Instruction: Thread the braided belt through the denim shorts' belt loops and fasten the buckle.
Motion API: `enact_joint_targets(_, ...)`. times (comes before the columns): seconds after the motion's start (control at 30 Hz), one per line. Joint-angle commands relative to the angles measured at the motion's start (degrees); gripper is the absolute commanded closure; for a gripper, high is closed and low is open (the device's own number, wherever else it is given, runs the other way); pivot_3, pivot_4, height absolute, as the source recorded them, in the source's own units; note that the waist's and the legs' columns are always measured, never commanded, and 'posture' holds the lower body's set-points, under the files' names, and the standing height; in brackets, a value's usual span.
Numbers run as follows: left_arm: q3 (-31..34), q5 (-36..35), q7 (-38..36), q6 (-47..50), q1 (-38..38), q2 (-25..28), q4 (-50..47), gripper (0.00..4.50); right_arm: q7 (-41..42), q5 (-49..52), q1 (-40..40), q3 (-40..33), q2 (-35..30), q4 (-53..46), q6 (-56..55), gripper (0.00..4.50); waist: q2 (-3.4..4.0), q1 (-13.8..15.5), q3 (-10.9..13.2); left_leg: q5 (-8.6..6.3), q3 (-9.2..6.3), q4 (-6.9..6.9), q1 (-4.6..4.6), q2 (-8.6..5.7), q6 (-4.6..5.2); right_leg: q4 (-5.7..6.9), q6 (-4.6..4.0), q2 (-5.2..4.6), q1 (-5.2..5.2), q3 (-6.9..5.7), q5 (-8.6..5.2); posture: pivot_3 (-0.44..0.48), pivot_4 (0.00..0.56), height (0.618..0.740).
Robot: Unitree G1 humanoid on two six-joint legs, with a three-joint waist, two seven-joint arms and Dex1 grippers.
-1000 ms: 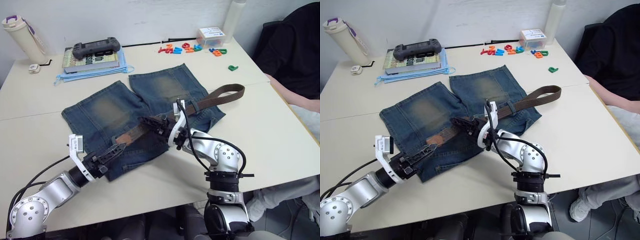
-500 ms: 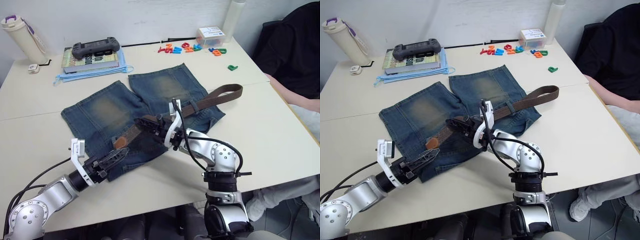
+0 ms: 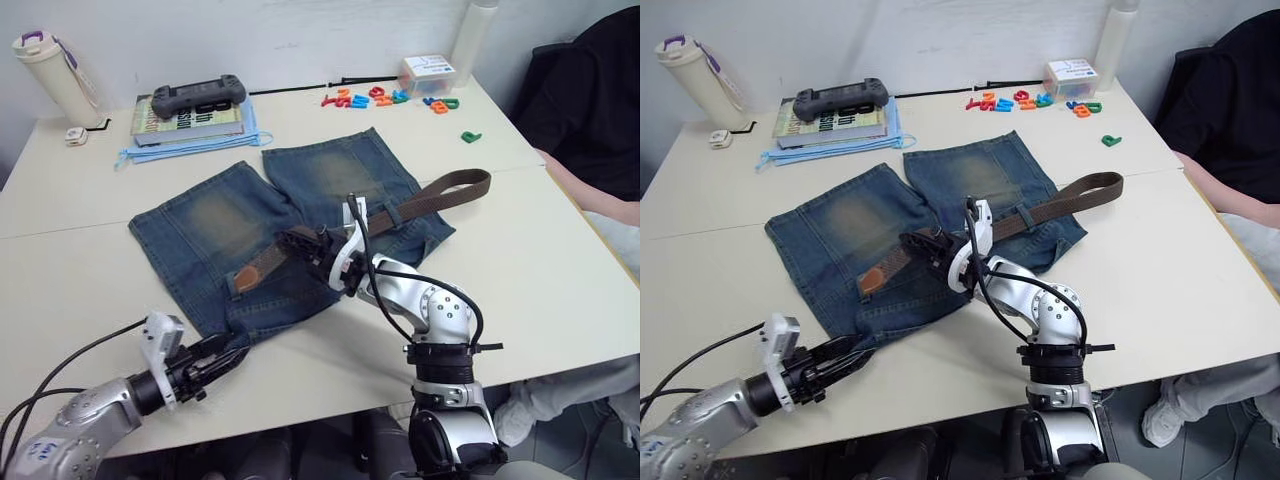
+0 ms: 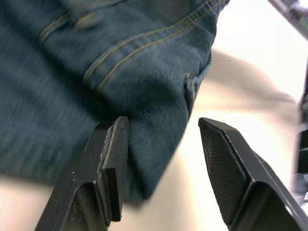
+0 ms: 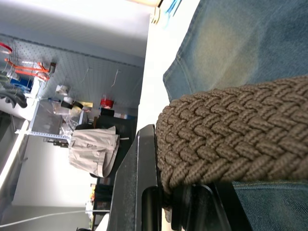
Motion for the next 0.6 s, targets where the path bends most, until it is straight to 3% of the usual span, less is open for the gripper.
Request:
enact_joint_targets(0.03, -3.3, 4.4, -2.2, -2.0, 0.1, -1.1, 2.6, 2.4, -0.5, 1.4, -1.1, -0.6, 0.0, -1.9, -0.7, 4.5, 0.03, 0.0, 0.0, 0.0, -0.02, 0.0, 0.0, 0.0, 0.0, 0.0, 0.0, 0.0, 0.01, 0.0, 0.0, 0.0, 0.15, 0.713)
enact_joint_targets(0.07, -3.8, 4.5, -2.8, -2.3, -0.4, -1.7, 3.1, 2.63, -0.7, 1.5, -1.3, -0.8, -0.2, -2.0, -0.9, 4.5, 0.03, 0.0, 0.0, 0.0, -0.02, 0.0, -0.01, 0.0, 0.0, 0.0, 0.0, -0.01, 0.0, 0.0, 0.0, 0.0, 0.15, 0.713)
enact_joint_targets(0.2, -5.7, 4.1, -4.9, -1.1, -4.1, -3.2, 4.3, 4.41, -0.8, 1.3, -1.9, -2.2, -2.0, -1.5, -1.2, 4.5, 0.04, 0.2, 0.0, -0.01, -0.05, 0.02, -0.01, -0.07, 0.06, -0.02, 0.03, -0.07, 0.05, -0.03, 0.01, 0.0, 0.15, 0.713)
enact_joint_targets(0.4, -9.0, 3.4, -7.9, 2.4, -10.4, -4.8, 5.0, 4.47, 0.0, 1.0, -3.3, -3.8, -5.6, -0.2, -1.0, 4.5, 0.05, 0.3, 0.0, 0.01, -0.06, 0.07, -0.02, -0.18, 0.15, -0.07, 0.14, -0.09, 0.1, -0.06, 0.07, 0.0, 0.15, 0.713)
enact_joint_targets(0.6, -10.6, 4.5, -6.4, 4.8, -16.3, -7.3, 6.4, 4.47, 0.5, 1.1, -4.3, -4.5, -8.1, 0.6, -0.4, 4.5, 0.04, 0.2, 0.0, 0.02, -0.06, 0.09, -0.04, -0.17, 0.14, -0.05, 0.14, -0.08, 0.09, -0.08, 0.08, 0.0, 0.15, 0.713)
